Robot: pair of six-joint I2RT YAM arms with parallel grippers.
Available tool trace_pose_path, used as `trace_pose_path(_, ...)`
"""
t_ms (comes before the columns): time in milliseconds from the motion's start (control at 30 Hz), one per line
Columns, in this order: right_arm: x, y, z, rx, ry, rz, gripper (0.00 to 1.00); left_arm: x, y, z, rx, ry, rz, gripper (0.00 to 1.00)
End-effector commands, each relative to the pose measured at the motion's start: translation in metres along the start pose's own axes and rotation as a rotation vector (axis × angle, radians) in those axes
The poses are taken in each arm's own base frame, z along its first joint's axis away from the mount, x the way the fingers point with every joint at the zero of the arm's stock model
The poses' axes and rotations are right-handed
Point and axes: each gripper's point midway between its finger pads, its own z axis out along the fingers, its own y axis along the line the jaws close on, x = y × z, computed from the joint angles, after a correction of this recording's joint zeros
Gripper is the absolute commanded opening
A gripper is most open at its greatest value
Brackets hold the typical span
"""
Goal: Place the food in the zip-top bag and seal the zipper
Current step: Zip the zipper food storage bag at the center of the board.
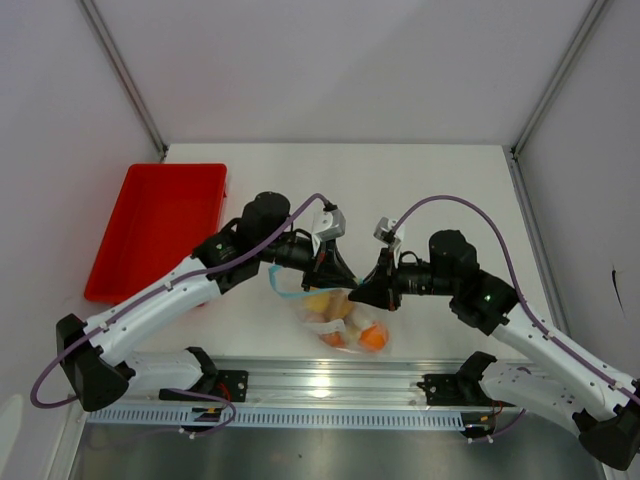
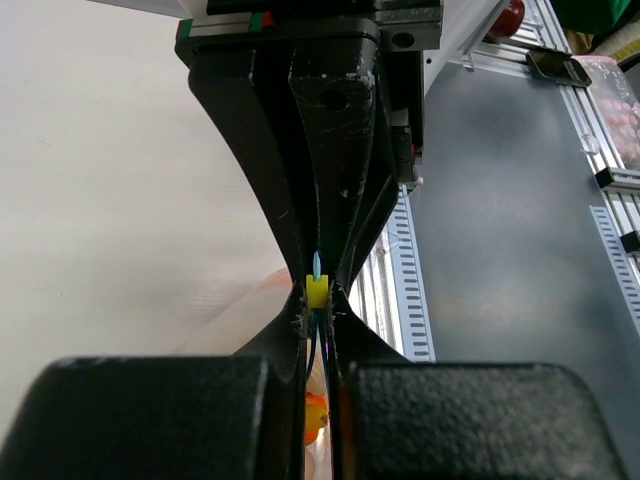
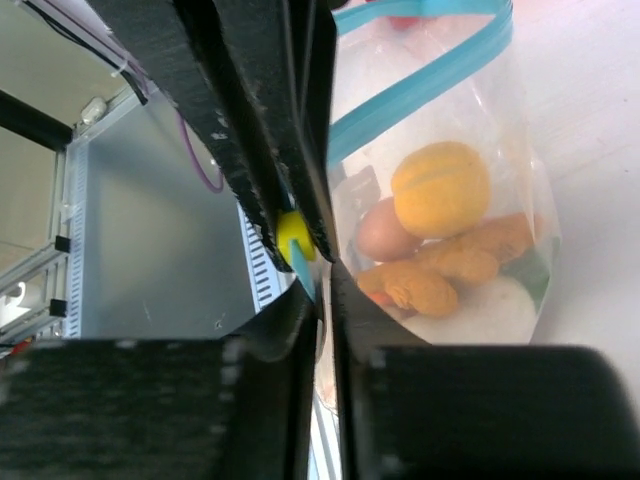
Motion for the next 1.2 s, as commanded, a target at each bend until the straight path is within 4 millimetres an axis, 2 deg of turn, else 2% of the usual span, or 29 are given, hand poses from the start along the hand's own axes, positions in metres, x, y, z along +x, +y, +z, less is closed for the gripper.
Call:
trace_pose_path(0, -0.01, -0.003, -0.002, 0.029, -0.012, -0.055, 0.14, -0.022, -0.01, -0.004, 0.02, -0.026, 0.035, 0.01)
trace_pose_path(33, -0.006, -0.005, -0.001, 0.036, 0.009, -0.045, 0.25, -0.028, -0.014, -0.006, 0.031, -0.031, 0.041, 0.01)
trace_pose_path(133, -0.004, -0.002, 0.001, 0.016, 0.027, -0.054, 0.39, -0.027, -0.018, -0.006, 0.054, -0.018, 0.026, 0.01)
trace_pose_path(300, -0.007, -0.002, 0.007, 0.006, 0.021, -0.065, 0.42, -0.032, -0.024, -0.006, 0.082, -0.028, 0.01, 0.0)
trace_pose_path(467, -0.012, 0.002, 0.017, -0.011, 0.034, -0.087, 0.38, -0.029, -0.023, -0.003, 0.097, -0.013, -0.009, 0.01)
trace_pose_path(567, -0.014, 0.002, 0.022, -0.011, 0.04, -0.095, 0.29, -0.026, -0.021, -0.001, 0.097, 0.0, -0.023, 0.01)
trace_pose_path(600, -0.015, 0.002, 0.024, -0.013, 0.04, -0.097, 0.25, -0.025, -0.02, -0.001, 0.094, 0.005, -0.027, 0.01)
trace_pose_path(633, -0.016, 0.003, 0.024, -0.015, 0.037, -0.099, 0.1, -0.023, -0.019, 0.0, 0.091, 0.011, -0.033, 0.01)
trace_pose_path(667, -0.015, 0.003, 0.024, -0.016, 0.04, -0.097, 0.0, -0.021, -0.017, 0.0, 0.085, 0.019, -0.039, 0.01)
trace_pose_path(900, -0.015, 0.003, 0.016, 0.011, -0.013, -0.09, 0.0, -0.014, -0.003, 0.0, 0.002, 0.055, -0.068, 0.0)
trace_pose_path(1167, -0.032, 0.0, -0.008, 0.117, -0.177, -0.075, 0.0, 0.001, 0.006, 0.001, -0.044, 0.104, -0.116, 0.01)
